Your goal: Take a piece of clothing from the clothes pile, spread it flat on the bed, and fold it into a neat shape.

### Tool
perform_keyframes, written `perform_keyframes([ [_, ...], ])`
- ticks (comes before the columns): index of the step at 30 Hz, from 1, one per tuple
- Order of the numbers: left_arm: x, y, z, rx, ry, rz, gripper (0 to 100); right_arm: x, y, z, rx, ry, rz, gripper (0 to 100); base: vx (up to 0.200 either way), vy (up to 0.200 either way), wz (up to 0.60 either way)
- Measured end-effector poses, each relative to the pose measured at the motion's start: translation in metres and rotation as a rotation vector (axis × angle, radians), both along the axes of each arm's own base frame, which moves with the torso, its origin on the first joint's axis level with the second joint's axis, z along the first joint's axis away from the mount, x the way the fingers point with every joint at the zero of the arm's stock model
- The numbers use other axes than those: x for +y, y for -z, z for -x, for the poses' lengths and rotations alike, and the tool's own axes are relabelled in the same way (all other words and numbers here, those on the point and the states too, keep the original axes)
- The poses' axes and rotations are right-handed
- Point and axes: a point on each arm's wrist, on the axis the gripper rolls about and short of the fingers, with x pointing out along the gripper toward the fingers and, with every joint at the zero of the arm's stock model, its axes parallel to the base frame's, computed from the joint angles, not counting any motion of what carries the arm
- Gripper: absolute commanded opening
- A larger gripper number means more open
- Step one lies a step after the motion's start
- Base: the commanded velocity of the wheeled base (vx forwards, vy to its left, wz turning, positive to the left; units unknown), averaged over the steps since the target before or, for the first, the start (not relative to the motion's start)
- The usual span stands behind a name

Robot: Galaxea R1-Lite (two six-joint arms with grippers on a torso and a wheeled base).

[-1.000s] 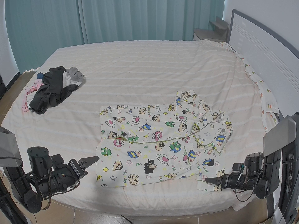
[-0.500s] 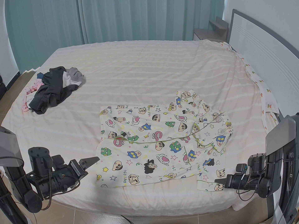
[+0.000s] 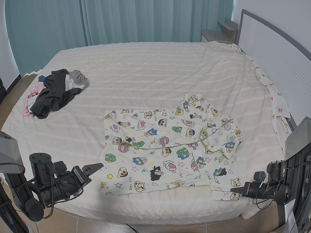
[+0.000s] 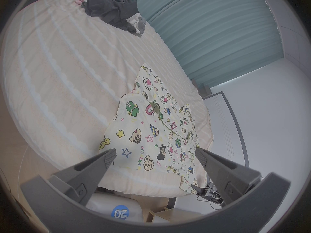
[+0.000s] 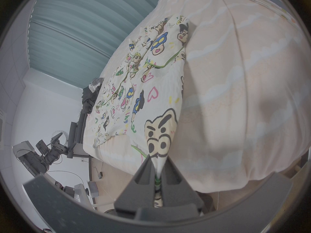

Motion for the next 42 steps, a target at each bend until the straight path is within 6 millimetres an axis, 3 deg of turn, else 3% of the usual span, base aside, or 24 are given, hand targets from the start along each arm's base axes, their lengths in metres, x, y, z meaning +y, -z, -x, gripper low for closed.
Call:
perform_keyframes([
  [42, 0.0, 0.001, 0.0, 0.003, -0.001, -0.001, 100, -0.013, 0.014, 0.025, 0.164, -0.017, 0.194, 0, 0.0, 0.0, 0.0],
])
